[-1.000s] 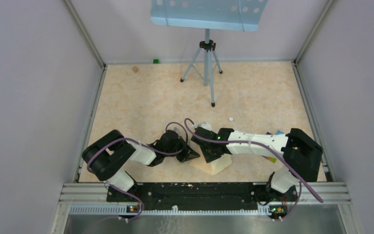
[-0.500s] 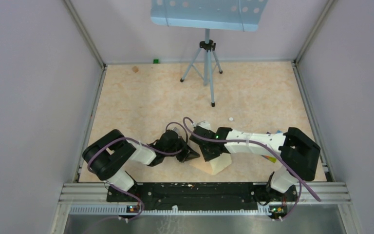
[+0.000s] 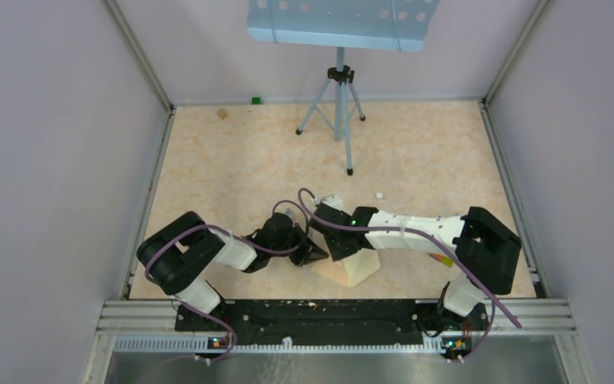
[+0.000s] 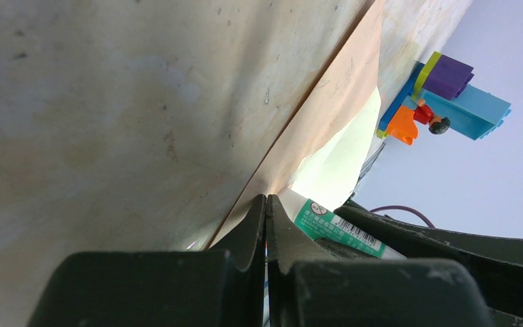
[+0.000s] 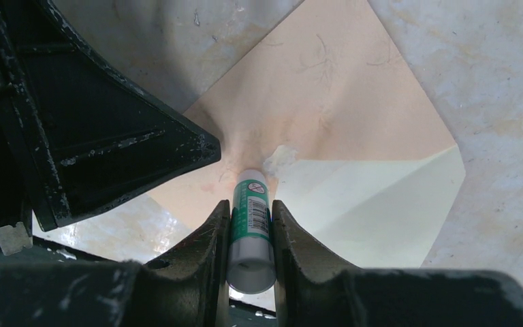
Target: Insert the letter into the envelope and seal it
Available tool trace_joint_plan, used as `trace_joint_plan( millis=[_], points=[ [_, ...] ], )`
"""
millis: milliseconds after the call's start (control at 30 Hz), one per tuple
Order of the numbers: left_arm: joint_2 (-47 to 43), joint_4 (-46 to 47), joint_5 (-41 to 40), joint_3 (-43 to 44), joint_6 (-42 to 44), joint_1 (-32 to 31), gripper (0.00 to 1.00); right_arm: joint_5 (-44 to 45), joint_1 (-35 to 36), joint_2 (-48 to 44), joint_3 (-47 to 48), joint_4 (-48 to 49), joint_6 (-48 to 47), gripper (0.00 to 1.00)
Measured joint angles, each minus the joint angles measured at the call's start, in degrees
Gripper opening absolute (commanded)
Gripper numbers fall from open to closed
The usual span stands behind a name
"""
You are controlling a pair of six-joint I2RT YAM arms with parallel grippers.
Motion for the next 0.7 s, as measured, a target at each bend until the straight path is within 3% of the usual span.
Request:
trace_joint_plan(
  millis=[700],
  points=[
    [0.1, 0.2, 0.1, 0.0, 0.0, 0.0, 0.00, -0.1, -4.8, 0.3, -0.3, 3.6, -0.7, 0.00]
  ],
)
